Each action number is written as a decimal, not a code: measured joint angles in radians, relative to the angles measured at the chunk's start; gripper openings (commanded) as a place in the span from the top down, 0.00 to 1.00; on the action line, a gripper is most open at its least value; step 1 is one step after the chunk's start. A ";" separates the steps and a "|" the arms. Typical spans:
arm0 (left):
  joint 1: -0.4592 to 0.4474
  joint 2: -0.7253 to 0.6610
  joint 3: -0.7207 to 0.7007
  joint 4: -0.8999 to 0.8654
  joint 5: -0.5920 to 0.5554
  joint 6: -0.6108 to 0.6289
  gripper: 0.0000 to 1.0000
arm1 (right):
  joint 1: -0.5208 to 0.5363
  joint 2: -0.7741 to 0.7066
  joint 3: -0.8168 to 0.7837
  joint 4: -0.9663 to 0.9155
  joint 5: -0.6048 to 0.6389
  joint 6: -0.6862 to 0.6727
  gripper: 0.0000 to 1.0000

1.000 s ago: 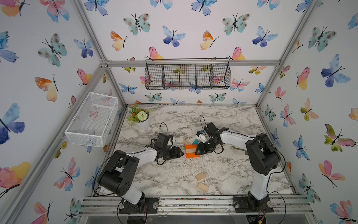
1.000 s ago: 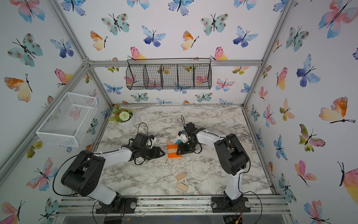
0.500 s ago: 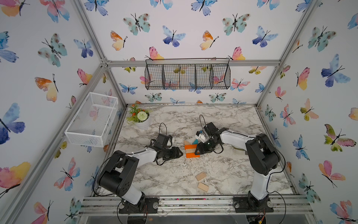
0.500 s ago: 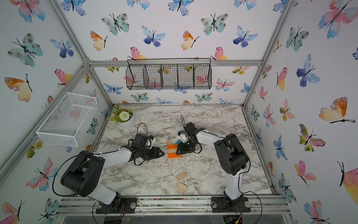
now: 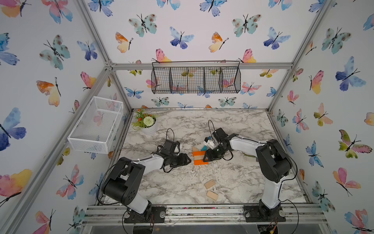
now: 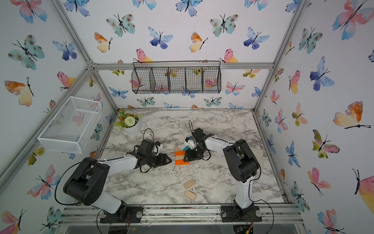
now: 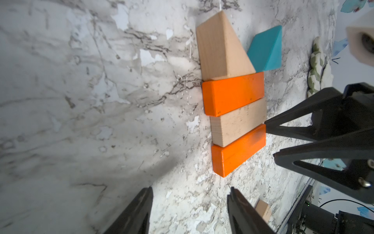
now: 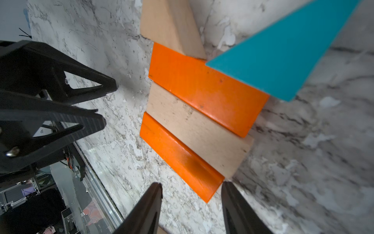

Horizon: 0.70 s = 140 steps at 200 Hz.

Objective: Assemble a carrot with building blocks
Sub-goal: Assemble the building block at the center of the board.

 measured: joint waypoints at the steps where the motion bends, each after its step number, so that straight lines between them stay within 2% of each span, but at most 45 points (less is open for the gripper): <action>1: 0.000 0.000 0.000 0.000 0.000 0.000 0.36 | 0.000 0.000 0.000 0.000 0.000 0.000 0.47; 140: 0.000 0.000 0.000 0.000 0.000 0.000 0.36 | 0.000 0.000 0.000 0.000 0.033 0.008 0.47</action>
